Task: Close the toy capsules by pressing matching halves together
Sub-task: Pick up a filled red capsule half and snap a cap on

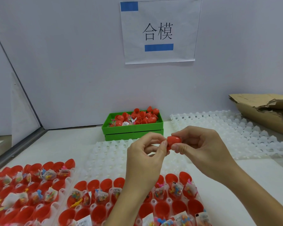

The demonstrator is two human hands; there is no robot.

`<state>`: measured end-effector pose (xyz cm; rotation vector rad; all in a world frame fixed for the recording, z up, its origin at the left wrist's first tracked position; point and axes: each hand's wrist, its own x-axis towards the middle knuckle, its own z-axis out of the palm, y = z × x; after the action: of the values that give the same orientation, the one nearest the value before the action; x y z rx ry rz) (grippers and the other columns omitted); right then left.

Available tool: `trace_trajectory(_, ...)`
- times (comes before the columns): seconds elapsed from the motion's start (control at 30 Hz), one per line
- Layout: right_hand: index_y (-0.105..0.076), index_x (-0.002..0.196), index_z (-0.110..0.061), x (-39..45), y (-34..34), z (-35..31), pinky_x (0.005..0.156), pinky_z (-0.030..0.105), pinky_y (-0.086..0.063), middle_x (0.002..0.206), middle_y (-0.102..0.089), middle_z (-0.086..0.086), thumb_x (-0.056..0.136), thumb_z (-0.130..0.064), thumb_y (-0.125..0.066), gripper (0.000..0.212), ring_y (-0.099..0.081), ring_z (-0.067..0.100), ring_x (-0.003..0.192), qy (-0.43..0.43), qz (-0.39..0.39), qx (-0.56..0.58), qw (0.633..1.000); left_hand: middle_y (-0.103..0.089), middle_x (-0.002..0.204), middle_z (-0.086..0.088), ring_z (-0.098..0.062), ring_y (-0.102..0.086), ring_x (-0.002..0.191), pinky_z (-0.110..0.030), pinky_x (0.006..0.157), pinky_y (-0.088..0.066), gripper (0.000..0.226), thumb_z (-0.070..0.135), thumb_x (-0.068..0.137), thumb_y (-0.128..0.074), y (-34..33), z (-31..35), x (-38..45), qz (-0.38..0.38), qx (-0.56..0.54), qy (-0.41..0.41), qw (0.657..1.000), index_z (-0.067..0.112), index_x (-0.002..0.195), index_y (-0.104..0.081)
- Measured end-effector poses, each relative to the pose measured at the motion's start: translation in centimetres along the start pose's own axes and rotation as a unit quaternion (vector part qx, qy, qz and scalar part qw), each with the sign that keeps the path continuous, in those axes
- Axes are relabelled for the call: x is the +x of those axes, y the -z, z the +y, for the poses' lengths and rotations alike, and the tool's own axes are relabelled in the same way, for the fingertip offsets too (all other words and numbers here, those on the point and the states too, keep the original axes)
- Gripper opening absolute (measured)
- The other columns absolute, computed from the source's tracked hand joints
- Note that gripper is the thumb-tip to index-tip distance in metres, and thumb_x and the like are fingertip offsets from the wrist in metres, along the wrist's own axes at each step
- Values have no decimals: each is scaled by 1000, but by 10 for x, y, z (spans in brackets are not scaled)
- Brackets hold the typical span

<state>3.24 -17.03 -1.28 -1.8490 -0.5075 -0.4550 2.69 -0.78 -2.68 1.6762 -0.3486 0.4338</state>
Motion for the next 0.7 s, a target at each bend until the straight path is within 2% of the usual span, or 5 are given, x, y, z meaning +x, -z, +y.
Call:
trace_trajectory(0.1,-75,93,-21,0,0,1,72,26,-61,80,-75,-7,69,-30,-76,26,-73,14,75,-2,-5,-6,1000,-74,84,4,-15,-74,76,-37,74,-62,10,12,89,-70,0,0,0,4,11,7,1000,21,85,-71)
trace_trajectory(0.27,-76,93,-19,0,-4,2,75,30,-61,81,-76,-5,75,-9,-80,21,-74,16,79,-1,-17,-1,1000,-75,79,7,-14,-74,71,-27,69,-61,14,14,83,-77,2,-1,1,19,9,28,999,26,79,-71)
trace_trajectory(0.37,-75,92,-20,0,-3,1,75,28,-61,82,-76,-6,74,-10,-80,21,-74,15,79,4,-13,-3,1000,-75,78,4,-17,-74,70,-30,69,-62,17,12,82,-78,2,0,1,23,-11,35,999,25,80,-68)
trace_trajectory(0.5,-75,92,-20,0,-3,-1,68,20,-57,79,-75,-8,72,-20,-79,20,-73,12,74,11,0,-7,1000,-77,82,1,-18,-75,77,-40,76,-62,10,11,84,-77,1,-1,0,17,-35,27,999,19,90,-75)
trace_trajectory(0.7,-74,90,-21,1,2,-4,67,18,-57,79,-75,-7,68,-28,-76,23,-72,13,73,13,19,8,1000,-77,91,5,-15,-75,85,-34,81,-61,23,8,87,-73,1,2,0,-7,-53,17,998,23,104,-73)
